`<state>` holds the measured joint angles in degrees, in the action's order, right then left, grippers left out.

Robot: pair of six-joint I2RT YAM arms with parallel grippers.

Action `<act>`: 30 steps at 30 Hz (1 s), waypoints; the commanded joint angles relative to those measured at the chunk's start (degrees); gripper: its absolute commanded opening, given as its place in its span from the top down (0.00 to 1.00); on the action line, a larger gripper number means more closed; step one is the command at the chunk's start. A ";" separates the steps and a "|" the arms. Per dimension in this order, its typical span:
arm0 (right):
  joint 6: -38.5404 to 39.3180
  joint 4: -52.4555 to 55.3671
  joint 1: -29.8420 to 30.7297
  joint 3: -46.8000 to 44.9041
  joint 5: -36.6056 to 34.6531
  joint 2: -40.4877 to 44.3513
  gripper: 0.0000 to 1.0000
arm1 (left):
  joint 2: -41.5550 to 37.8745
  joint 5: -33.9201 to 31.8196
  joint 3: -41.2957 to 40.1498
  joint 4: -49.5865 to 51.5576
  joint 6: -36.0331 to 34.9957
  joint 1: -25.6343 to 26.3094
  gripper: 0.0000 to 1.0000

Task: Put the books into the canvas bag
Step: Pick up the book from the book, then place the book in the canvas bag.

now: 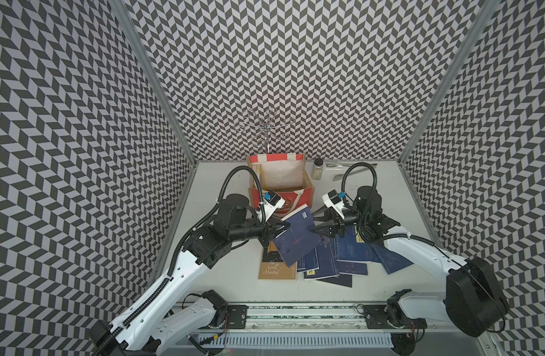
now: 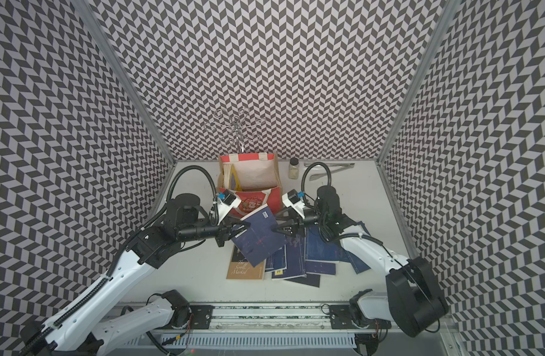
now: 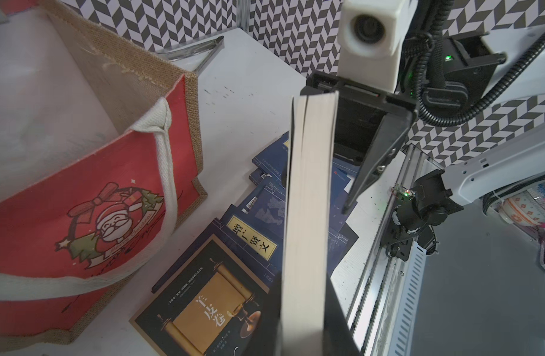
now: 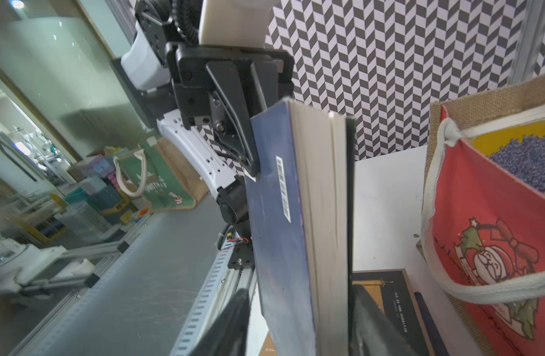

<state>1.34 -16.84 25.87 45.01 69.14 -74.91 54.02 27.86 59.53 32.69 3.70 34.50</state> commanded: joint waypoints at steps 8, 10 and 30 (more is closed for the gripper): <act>-14.16 -9.48 -4.35 -1.00 -20.30 9.69 0.07 | 5.07 0.91 17.84 -6.05 5.85 -11.50 1.00; -14.59 -8.61 -4.60 -0.98 -22.04 10.80 0.04 | 5.99 4.17 19.32 -9.38 8.30 -14.23 1.00; -14.83 -6.87 -4.95 -1.95 -24.95 9.80 0.02 | 17.37 -5.52 20.64 -25.38 23.69 -24.75 1.00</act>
<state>-13.54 -21.91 21.17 43.20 44.73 -64.45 72.58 24.21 80.07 13.58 26.85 9.93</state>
